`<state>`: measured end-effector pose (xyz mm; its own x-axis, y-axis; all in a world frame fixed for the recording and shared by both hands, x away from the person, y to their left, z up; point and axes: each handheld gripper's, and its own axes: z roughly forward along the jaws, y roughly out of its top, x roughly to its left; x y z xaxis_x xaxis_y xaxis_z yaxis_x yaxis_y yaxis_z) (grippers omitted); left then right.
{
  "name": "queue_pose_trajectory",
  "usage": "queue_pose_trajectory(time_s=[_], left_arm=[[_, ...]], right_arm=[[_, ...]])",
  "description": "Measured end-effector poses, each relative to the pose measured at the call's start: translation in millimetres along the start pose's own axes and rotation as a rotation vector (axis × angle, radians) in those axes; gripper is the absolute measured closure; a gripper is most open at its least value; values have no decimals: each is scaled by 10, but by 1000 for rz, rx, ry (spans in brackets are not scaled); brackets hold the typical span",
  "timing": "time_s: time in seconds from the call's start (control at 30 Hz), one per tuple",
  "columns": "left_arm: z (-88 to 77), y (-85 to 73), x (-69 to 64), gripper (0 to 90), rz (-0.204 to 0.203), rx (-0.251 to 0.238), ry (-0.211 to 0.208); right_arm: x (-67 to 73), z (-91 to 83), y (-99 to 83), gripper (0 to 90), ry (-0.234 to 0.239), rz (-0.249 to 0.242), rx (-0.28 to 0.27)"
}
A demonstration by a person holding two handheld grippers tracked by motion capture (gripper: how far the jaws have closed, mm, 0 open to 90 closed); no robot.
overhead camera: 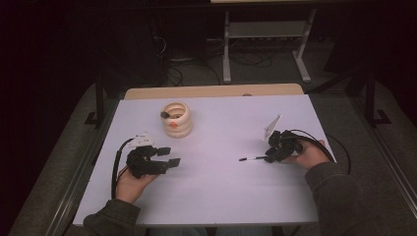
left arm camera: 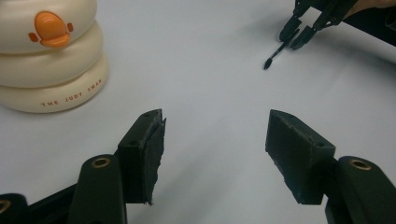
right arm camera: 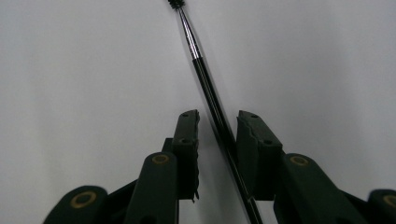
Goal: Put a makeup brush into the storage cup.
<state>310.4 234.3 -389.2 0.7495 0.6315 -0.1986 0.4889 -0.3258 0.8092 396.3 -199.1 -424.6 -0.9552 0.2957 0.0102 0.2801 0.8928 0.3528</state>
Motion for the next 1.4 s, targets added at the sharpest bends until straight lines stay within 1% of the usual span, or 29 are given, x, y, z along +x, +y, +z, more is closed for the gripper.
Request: queue_pose_trajectory(time_s=[0.07, 0.1, 0.17, 0.23, 0.3, 0.37, 0.4, 0.5, 0.53, 0.67, 0.77, 0.83, 1.07, 1.2, 1.27, 1.3, 1.4], left_arm=[[-1, 0, 0, 369, 0, 1, -1], [-1, -1, -1, 368, -4, -1, -6], [-2, 4, -5, 366, -7, -4, -18], [1, 12, -17, 366, 3, -3, -15], [5, 15, -17, 366, 1, 6, -20], [12, 14, -27, 365, -4, 5, -19], [13, 12, -28, 366, -5, 3, -19], [11, 11, -24, 366, -8, 0, -22], [7, 12, -20, 366, -2, 2, -20], [4, 12, -17, 367, 0, -1, -23], [-1, 12, -20, 367, -1, -3, -25], [-5, 11, -24, 367, -3, -6, -24], [-10, 17, -35, 367, 1, -9, -26], [-19, 24, -47, 370, 3, -13, -30], [-22, 31, -56, 372, 9, -14, -33], [-21, 35, -61, 373, 11, -15, -36], [-16, 47, -68, 375, 25, -12, -43]], right_arm=[[-8, 0, -7, 721, 7, -23, -4], [-14, -1, -8, 740, 11, -28, -5], [-22, -1, -6, 802, 16, -53, -8], [-21, 2, 0, 822, 19, -79, -6], [-31, 2, -5, 839, 32, -85, -11], [-50, 5, -7, 848, 45, -74, -14], [-59, 6, -7, 849, 56, -57, -13], [-83, 5, -20, 849, 72, -29, -22], [-87, 5, -22, 850, 74, -23, -23], [-77, -4, -16, 850, 70, 3, -15], [-62, -13, -14, 850, 63, 3, -9], [-38, -41, -20, 850, 58, 12, -14], [17, -173, -27, 850, 39, 22, -65], [80, -268, -1, 850, 31, 40, -106], [118, -310, 17, 849, 30, 39, -127], [141, -331, 26, 849, 27, 48, -132], [210, -382, 63, 849, 25, 51, -150]])
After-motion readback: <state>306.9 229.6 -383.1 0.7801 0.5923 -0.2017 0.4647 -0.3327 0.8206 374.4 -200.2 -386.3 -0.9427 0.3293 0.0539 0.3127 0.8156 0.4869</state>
